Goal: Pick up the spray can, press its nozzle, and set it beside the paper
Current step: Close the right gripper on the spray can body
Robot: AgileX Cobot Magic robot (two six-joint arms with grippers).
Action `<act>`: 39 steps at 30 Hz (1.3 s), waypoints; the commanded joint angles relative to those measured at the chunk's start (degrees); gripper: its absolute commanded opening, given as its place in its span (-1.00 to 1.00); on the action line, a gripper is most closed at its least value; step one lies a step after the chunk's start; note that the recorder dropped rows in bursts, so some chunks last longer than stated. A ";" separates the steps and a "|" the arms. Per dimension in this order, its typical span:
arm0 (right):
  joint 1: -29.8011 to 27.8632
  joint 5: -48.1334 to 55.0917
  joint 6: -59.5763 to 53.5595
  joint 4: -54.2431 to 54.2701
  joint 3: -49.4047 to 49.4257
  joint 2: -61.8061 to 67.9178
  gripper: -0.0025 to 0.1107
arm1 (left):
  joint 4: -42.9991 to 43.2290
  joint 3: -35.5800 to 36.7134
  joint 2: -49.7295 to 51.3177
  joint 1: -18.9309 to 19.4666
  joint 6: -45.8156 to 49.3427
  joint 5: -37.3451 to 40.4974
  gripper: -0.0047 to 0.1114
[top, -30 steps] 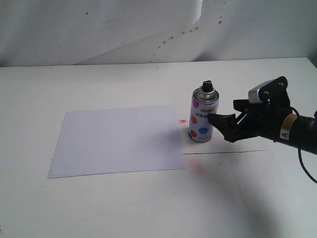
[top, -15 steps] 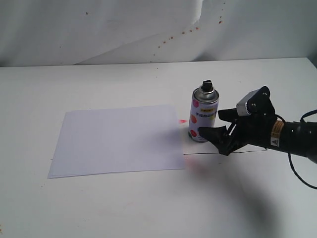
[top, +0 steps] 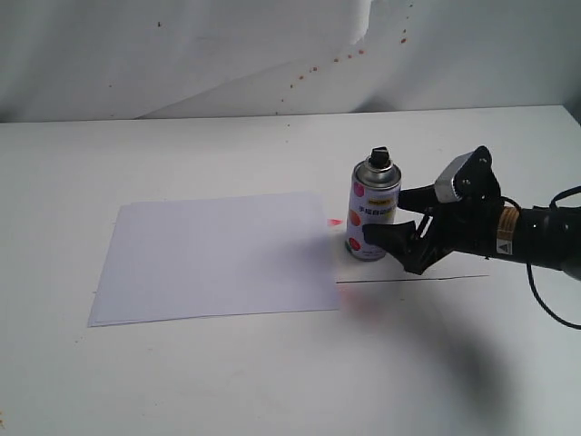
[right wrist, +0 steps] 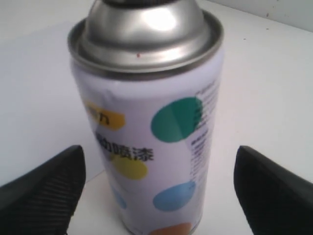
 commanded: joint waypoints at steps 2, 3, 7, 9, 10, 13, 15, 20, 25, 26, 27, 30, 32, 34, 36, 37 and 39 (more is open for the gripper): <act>-0.27 -1.68 1.41 -2.65 -2.32 2.20 0.38 | -0.03 0.28 -0.23 0.10 -0.24 -0.60 -0.92; -0.50 -1.84 1.29 -2.87 -2.49 2.65 0.38 | -0.03 0.28 -0.23 0.10 -0.24 -0.60 -0.92; -1.32 -3.60 0.59 -3.12 -3.06 4.28 0.38 | -0.03 0.28 -0.23 0.10 -0.10 -0.60 -0.92; -1.57 -5.97 -0.31 -2.58 -3.93 5.77 0.38 | -0.03 0.28 -0.23 0.10 -0.10 -0.60 -0.92; -1.57 -6.89 -0.31 -2.81 -4.84 6.44 0.38 | -0.03 0.28 -0.23 0.10 -0.10 -0.60 -0.92; -1.57 -8.15 -0.31 -3.09 -7.15 7.78 0.38 | -0.03 0.28 -0.23 0.10 -0.10 -0.60 -0.92; -1.46 -9.08 -0.31 -2.87 -8.66 8.93 0.38 | -0.03 0.28 -0.23 0.10 -0.21 -0.60 -0.92; -1.36 -11.26 -0.31 -3.59 -10.37 10.60 0.38 | -0.03 0.28 -0.23 0.10 -0.21 -0.60 -0.92; -0.07 -12.48 -1.27 -3.69 -10.78 12.06 0.38 | -0.03 0.28 -0.23 0.10 -0.13 -0.60 -0.92; 0.25 -12.48 -1.15 -4.14 -11.14 12.06 0.38 | -0.03 0.28 -0.23 0.10 -0.13 -0.60 -0.92; 0.99 -12.48 -0.48 -4.14 -12.08 12.06 0.38 | -0.03 0.28 -0.23 0.10 -0.13 -0.60 -0.92; 2.15 -12.48 -0.34 -3.41 -12.36 12.06 0.38 | -0.03 0.28 -0.23 0.10 -0.13 -0.60 -0.92; 2.14 -12.66 -0.73 -3.41 -12.36 12.55 0.38 | -0.03 0.28 -0.23 0.10 -0.13 -0.60 -0.92; 2.14 -12.66 -0.73 -3.52 -12.36 12.77 0.38 | -0.03 0.28 -0.23 0.10 -0.13 -0.60 -0.92; 2.34 -12.78 -0.83 -3.39 -12.36 12.77 0.38 | -0.03 0.28 -0.23 0.10 -0.13 -0.60 -0.92; 2.50 -12.89 -0.80 -3.12 -12.36 12.77 0.38 | -0.03 0.28 -0.23 0.10 -0.13 -0.60 -0.92; 2.76 -12.89 -0.80 -2.86 -12.36 12.77 0.38 | -0.03 0.28 -0.23 0.10 -0.13 -0.60 -0.92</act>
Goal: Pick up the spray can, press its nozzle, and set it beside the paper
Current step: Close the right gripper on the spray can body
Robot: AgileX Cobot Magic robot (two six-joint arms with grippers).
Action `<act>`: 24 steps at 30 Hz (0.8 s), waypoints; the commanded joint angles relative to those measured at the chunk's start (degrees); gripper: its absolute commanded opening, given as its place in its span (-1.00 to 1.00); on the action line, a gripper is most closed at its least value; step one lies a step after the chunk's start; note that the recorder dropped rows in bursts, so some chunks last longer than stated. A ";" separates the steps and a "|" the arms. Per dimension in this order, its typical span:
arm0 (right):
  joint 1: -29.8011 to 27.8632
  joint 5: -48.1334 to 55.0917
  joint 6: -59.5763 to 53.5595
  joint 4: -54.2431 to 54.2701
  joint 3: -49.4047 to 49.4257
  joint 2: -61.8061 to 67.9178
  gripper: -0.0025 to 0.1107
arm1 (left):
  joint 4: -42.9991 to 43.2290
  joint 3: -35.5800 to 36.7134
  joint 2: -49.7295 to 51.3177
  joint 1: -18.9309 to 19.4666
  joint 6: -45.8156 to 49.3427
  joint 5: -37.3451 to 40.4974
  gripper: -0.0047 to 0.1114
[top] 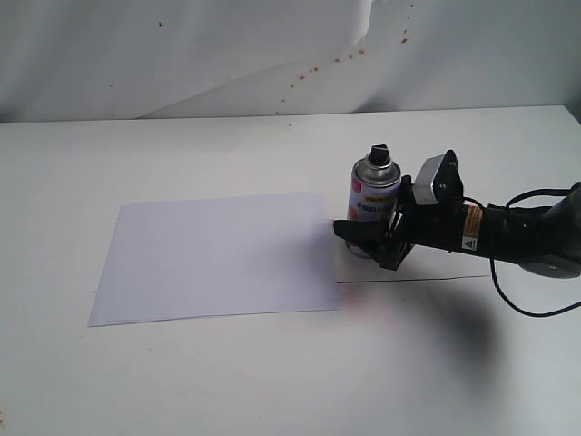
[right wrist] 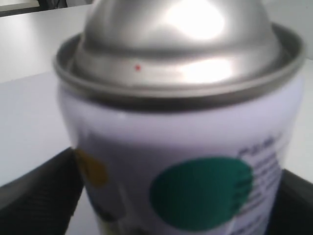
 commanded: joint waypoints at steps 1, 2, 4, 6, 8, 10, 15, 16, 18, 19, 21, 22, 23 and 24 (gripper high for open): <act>1.01 -0.97 -0.42 0.94 -0.21 0.02 0.37 | -0.03 0.28 -0.23 0.10 -0.13 -0.60 -0.92; 1.12 -0.97 -0.42 1.06 -0.21 0.02 0.35 | -0.03 0.28 -0.23 0.10 -0.13 -0.60 -0.92; 1.24 -0.97 -0.42 1.06 -0.21 0.02 0.23 | -0.03 0.28 -0.23 0.10 -0.13 -0.60 -0.92; 1.24 -0.97 -0.42 1.06 -0.21 0.02 0.06 | -0.03 0.28 -0.23 0.10 -0.13 -0.60 -0.92; 1.24 -0.97 -0.42 0.95 -0.21 0.02 -0.08 | -0.03 0.28 -0.23 0.10 -0.13 -0.60 -0.92; 1.24 -0.97 -0.10 0.75 -0.21 0.02 -0.23 | -0.03 0.28 -0.23 0.10 -0.13 -0.60 -0.92; 1.24 -0.97 3.62 -0.66 -0.21 0.02 -0.62 | -0.03 0.28 -0.23 0.10 -0.13 -0.60 -0.92; 1.24 -0.79 4.36 -0.84 -0.21 0.02 -0.69 | -0.03 0.28 -0.23 0.10 -0.13 -0.60 -0.92; 1.14 -0.53 6.41 -1.26 -0.21 0.02 -0.89 | -0.03 0.28 -0.23 0.10 -0.13 -0.60 -0.92; 1.14 -0.53 6.84 -1.46 -0.21 0.02 -0.96 | -0.03 0.28 -0.23 0.10 -0.13 -0.60 -0.92; 1.14 0.00 7.41 -1.59 -0.21 -0.10 -0.96 | -0.03 0.28 -0.23 0.10 -0.13 -0.60 -0.92; 1.14 0.10 7.66 -1.59 -0.21 -0.34 -0.96 | -0.03 0.28 -0.23 0.10 -0.13 -0.60 -0.92; 1.14 0.10 7.77 -1.59 -0.21 -0.47 -0.96 | -0.03 0.28 -0.23 0.10 -0.13 -0.60 -0.92; 1.14 0.10 7.77 -1.69 -0.21 -0.91 -0.96 | -0.03 0.28 -0.23 0.10 -0.13 -0.60 -0.92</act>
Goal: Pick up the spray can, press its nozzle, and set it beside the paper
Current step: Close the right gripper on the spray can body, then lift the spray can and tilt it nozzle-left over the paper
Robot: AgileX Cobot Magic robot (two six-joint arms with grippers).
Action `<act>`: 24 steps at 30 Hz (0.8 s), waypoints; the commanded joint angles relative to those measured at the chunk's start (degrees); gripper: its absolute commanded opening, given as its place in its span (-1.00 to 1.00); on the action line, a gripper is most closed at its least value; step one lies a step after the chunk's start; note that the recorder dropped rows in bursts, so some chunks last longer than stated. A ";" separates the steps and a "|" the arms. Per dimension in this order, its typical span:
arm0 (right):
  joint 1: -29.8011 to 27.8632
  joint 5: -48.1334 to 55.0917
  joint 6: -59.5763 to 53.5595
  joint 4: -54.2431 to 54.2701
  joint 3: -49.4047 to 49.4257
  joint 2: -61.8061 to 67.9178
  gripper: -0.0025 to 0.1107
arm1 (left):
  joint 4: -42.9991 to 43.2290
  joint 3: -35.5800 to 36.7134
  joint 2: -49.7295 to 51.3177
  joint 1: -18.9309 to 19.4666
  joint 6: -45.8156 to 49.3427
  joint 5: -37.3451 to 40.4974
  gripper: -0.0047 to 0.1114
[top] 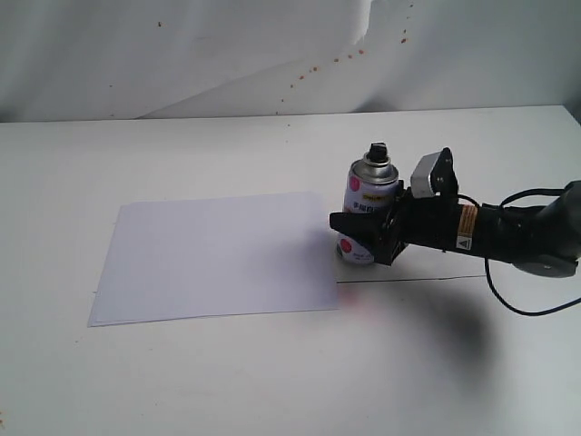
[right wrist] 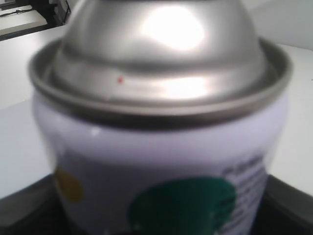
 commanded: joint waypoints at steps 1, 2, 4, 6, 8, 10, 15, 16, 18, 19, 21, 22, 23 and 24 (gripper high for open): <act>0.06 0.98 1.71 -2.05 -0.08 -1.39 -0.96 | -0.03 0.28 -0.23 0.10 -0.13 -0.60 -0.92; 0.06 0.98 1.86 -2.30 -0.08 -1.90 -0.96 | -0.03 0.28 -0.23 0.10 -0.13 -0.60 -0.92; 0.06 2.07 2.54 -2.72 -0.08 -3.24 -0.96 | -0.03 0.28 -0.23 0.10 -0.13 -0.60 -0.92; 0.06 3.62 2.82 -4.25 -0.08 -4.88 -0.96 | -0.03 0.28 -0.23 0.10 -0.02 -0.60 -0.92; 0.06 5.36 3.91 -5.91 -0.08 -6.58 -0.96 | -0.03 0.28 -0.23 0.10 -0.02 -0.60 -0.92; 0.06 7.66 6.00 -7.14 0.20 -8.56 -0.96 | -0.03 0.28 -0.23 0.10 -0.02 -0.60 -0.92; 0.06 12.19 6.01 -5.36 3.19 -13.91 -0.96 | -0.03 0.28 -0.23 0.10 -0.13 -0.60 -0.92; 0.06 13.05 6.01 -5.08 3.70 -15.01 -0.96 | -0.03 0.28 -0.23 0.10 -0.13 -0.60 -0.92; 0.06 13.57 6.01 -4.96 4.65 -16.91 -0.96 | -0.03 0.28 -0.23 0.10 -0.13 -0.60 -0.92; 0.06 13.57 6.01 -4.96 5.08 -17.78 -0.96 | -0.03 0.28 -0.23 0.10 -0.13 -0.60 -0.92; 0.65 13.79 6.01 -4.31 6.14 -19.39 -0.96 | -0.03 0.28 -0.23 0.10 -0.13 -0.60 -0.92; 1.06 14.58 6.01 -3.83 6.70 -20.32 -0.96 | -0.03 0.28 -0.23 0.10 -0.13 -0.60 -0.92; 1.74 15.78 6.01 -3.57 7.10 -21.28 -0.96 | -0.03 0.28 -0.23 0.10 -0.13 -0.60 -0.92; 2.52 17.19 6.01 -3.46 7.35 -22.03 -0.96 | -0.03 0.28 -0.23 0.10 -0.13 -0.60 -0.92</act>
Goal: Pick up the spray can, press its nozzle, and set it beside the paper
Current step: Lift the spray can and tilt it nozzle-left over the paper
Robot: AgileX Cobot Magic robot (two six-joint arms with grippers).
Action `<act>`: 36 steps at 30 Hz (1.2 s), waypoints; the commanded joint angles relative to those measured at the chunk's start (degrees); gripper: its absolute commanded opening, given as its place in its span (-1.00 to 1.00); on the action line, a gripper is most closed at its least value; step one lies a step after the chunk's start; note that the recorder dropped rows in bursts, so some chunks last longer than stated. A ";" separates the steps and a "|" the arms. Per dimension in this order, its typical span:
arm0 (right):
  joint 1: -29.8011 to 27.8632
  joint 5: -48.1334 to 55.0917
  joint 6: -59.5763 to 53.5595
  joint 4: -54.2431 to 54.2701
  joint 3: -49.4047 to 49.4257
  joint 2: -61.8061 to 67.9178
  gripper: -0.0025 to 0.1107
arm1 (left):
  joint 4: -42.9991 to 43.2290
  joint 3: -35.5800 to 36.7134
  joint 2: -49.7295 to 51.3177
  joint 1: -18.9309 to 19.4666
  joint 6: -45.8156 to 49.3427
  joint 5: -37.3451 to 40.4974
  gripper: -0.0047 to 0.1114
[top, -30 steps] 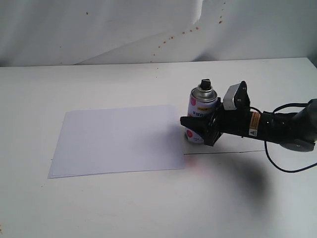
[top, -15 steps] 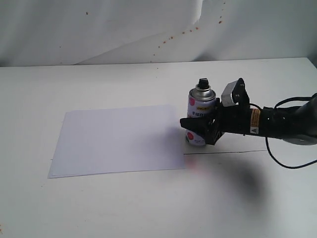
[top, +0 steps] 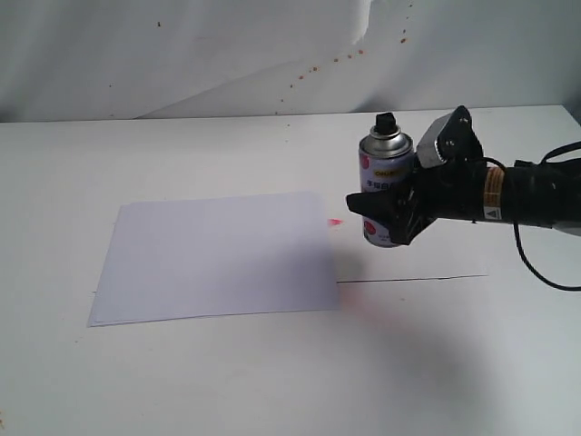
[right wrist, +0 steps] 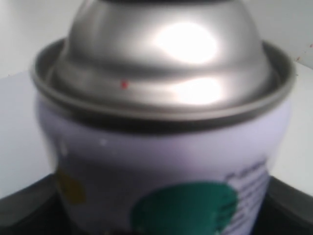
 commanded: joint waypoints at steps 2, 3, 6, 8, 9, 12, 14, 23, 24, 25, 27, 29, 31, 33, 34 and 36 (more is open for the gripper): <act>4.21 6.65 0.60 3.23 2.23 -5.96 -0.96 | -0.03 0.28 -0.23 0.10 -0.13 -0.60 -0.92; 5.25 9.09 0.75 4.57 2.50 -6.95 -0.96 | -0.03 0.28 -0.23 0.10 -0.13 -0.60 -0.92; 8.85 17.25 1.65 5.92 2.96 -9.45 -0.96 | -0.03 0.28 -0.23 0.10 -0.13 -0.60 -0.92; 10.93 18.80 1.65 5.92 2.96 -10.85 -0.96 | -0.03 0.28 -0.23 0.10 -0.13 -0.60 -0.92; 11.74 18.93 1.65 5.92 2.96 -11.34 -0.96 | -0.03 0.28 -0.23 0.10 -0.13 -0.60 -0.92; 14.05 22.09 2.17 4.89 2.71 -12.92 -0.96 | -0.03 0.28 -0.23 0.10 -0.13 -0.60 -0.92; 16.01 25.60 2.30 4.79 2.66 -13.70 -0.96 | -0.03 0.28 -0.23 0.10 -0.13 -0.60 -0.92; 25.49 42.87 2.65 3.14 -1.13 -14.11 -0.96 | -0.03 0.28 -0.23 0.10 -0.13 -0.60 -0.92; 26.45 44.51 2.54 2.96 -1.75 -14.11 -0.96 | -0.03 0.28 -0.23 0.10 -0.13 -0.60 -0.92; 27.22 45.77 1.96 2.96 -2.34 -14.11 -0.96 | -0.03 0.28 -0.23 0.10 -0.13 -0.60 -0.92; 28.32 46.66 1.16 2.96 -3.33 -14.11 -0.96 | -0.03 0.28 -0.23 0.10 -0.13 -0.60 -0.92; 29.49 47.51 0.45 2.96 -4.01 -14.11 -0.96 | -0.03 0.28 -0.23 0.10 -0.13 -0.60 -0.92; 30.68 49.99 -1.19 2.96 -4.76 -14.11 -0.96 | -0.03 0.28 -0.23 0.10 -0.13 -0.60 -0.92; 32.11 53.70 -3.76 2.96 -5.62 -13.99 -0.96 | -0.03 0.28 -0.23 0.10 -0.13 -0.60 -0.92; 32.74 55.65 -4.98 2.96 -6.06 -13.99 -0.96 | -0.03 0.28 -0.23 0.10 -0.13 -0.60 -0.92; 33.46 56.93 -6.02 2.96 -6.69 -13.99 -0.96 | -0.03 0.28 -0.23 0.10 -0.13 -0.60 -0.92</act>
